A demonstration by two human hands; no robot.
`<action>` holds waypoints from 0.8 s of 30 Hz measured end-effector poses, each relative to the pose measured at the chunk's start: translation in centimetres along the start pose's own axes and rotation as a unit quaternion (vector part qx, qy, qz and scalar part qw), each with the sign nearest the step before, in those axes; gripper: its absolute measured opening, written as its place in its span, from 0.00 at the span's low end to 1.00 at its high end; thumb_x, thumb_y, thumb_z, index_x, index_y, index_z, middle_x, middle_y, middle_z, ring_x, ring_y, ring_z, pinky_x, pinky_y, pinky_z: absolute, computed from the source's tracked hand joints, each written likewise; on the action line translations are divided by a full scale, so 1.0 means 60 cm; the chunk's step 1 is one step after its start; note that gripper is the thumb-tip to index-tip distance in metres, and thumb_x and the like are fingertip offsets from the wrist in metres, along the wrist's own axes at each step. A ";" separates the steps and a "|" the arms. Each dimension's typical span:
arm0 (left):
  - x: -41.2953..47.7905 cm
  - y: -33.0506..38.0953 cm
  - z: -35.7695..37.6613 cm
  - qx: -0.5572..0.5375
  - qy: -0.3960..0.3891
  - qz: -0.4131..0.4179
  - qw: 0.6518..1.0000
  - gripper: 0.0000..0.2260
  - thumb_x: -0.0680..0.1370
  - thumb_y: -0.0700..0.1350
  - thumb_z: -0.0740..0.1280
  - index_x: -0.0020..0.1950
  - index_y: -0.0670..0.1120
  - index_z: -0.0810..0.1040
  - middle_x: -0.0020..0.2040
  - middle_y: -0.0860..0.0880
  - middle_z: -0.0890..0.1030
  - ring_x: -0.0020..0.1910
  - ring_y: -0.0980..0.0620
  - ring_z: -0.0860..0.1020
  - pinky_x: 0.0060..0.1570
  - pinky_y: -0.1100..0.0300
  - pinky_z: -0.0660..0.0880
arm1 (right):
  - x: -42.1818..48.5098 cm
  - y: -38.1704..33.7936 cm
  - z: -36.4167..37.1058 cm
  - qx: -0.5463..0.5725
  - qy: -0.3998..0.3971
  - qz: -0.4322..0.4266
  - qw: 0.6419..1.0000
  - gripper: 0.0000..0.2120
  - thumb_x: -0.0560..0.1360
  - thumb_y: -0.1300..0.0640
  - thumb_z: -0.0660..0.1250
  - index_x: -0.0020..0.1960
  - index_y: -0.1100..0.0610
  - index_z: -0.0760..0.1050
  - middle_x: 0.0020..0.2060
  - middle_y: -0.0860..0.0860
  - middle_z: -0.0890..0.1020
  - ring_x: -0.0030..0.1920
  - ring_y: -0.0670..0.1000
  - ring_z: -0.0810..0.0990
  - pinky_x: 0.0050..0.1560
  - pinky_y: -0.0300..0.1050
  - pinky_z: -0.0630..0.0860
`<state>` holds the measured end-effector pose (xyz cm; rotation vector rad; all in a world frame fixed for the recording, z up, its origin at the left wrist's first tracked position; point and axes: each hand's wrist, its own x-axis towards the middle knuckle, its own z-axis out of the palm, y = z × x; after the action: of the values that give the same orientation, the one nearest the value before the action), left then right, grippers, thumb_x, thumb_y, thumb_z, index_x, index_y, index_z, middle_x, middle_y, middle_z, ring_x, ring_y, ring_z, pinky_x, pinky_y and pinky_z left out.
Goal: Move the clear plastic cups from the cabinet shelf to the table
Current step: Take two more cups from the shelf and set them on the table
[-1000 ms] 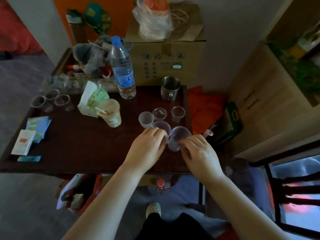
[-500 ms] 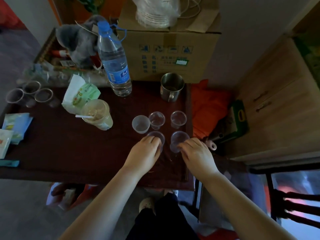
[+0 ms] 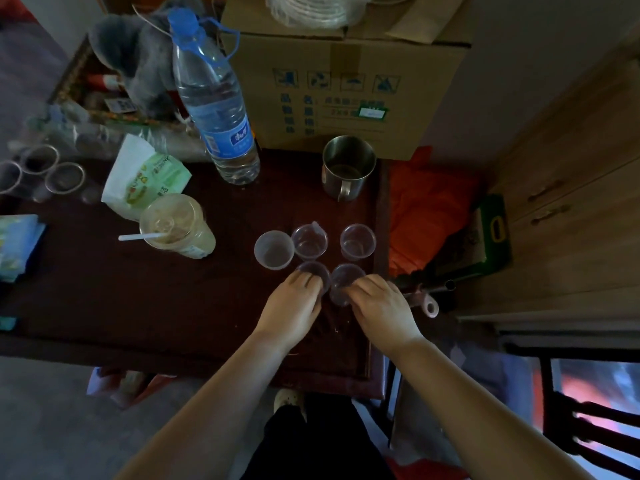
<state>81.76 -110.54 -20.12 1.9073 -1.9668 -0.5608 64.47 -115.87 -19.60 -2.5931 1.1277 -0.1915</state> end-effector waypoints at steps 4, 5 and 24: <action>-0.001 -0.004 0.013 0.006 -0.001 -0.002 1.000 0.05 0.72 0.37 0.69 0.44 0.44 0.74 0.45 0.47 0.79 0.47 0.47 0.76 0.40 0.60 0.71 | -0.006 0.002 0.007 0.008 -0.011 -0.004 1.000 0.08 0.69 0.63 0.72 0.47 0.58 0.80 0.42 0.51 0.81 0.46 0.55 0.79 0.43 0.49 0.78; -0.001 -0.004 0.015 0.008 -0.004 -0.002 1.000 0.05 0.72 0.37 0.68 0.44 0.43 0.74 0.46 0.46 0.79 0.48 0.46 0.76 0.41 0.58 0.73 | -0.007 0.003 0.007 0.008 -0.012 -0.004 1.000 0.08 0.69 0.62 0.72 0.48 0.58 0.80 0.42 0.51 0.81 0.46 0.55 0.79 0.43 0.49 0.78; 0.009 0.008 0.014 0.020 0.000 0.001 1.000 0.16 0.72 0.34 0.66 0.58 0.44 0.75 0.55 0.45 0.78 0.59 0.46 0.73 0.54 0.53 0.75 | 0.006 0.015 0.010 -0.034 -0.017 -0.007 0.999 0.15 0.66 0.68 0.71 0.51 0.58 0.80 0.41 0.53 0.81 0.45 0.58 0.78 0.43 0.51 0.76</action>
<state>80.90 -111.01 -20.65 1.9293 -1.9926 -0.5242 64.26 -116.57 -20.47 -2.6540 1.1243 -0.1126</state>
